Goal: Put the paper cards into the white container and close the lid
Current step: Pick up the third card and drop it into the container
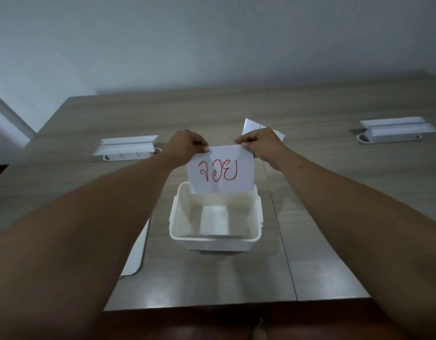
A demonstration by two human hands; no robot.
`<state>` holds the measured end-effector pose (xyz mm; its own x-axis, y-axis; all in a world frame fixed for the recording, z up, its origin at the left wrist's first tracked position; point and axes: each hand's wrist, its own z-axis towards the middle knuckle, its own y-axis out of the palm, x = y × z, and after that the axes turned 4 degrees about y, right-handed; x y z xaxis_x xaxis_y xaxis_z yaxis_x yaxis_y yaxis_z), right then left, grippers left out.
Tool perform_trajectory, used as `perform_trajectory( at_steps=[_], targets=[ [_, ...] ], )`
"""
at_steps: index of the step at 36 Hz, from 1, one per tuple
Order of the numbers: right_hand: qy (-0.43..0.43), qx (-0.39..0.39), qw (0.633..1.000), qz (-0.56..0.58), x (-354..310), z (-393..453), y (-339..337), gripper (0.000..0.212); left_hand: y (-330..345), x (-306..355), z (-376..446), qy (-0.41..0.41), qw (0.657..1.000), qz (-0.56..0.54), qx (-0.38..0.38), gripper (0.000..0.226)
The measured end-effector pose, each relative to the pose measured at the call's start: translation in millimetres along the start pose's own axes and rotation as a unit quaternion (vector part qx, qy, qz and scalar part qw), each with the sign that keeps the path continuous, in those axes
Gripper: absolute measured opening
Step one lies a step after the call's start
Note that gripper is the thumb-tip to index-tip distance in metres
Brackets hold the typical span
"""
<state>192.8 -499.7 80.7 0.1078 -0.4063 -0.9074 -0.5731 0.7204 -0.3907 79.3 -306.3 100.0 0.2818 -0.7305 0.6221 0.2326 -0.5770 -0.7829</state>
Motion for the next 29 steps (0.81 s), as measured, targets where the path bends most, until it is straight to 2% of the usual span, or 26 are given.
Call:
perform_trajectory(
  at_steps=[4,7,16,22,26,29],
  targets=[
    [0.020,0.003,1.000,-0.001,11.4,-25.5,6.4,0.025,9.3,-8.6,-22.0,0.004,1.000,-0.013,-0.019,0.024],
    [0.038,-0.026,0.999,-0.007,18.6,-40.3,15.8,0.025,16.8,-22.3,-41.6,0.001,0.999,-0.025,-0.028,0.023],
    [0.075,-0.072,0.991,-0.088,49.2,-71.1,66.1,0.022,40.3,-70.8,-93.2,-0.020,0.997,0.006,-0.074,0.021],
    [0.078,-0.100,0.979,-0.158,67.7,-95.4,85.6,0.020,57.7,-83.5,-116.3,-0.009,0.991,0.032,-0.127,0.022],
    [0.068,-0.127,0.961,-0.236,74.1,-108.9,91.4,0.017,68.5,-89.7,-126.1,-0.005,0.981,0.053,-0.188,0.020],
    [0.068,-0.117,0.960,-0.246,75.9,-115.2,95.3,0.017,74.2,-91.1,-129.3,0.003,0.974,0.070,-0.214,0.019]
  ],
)
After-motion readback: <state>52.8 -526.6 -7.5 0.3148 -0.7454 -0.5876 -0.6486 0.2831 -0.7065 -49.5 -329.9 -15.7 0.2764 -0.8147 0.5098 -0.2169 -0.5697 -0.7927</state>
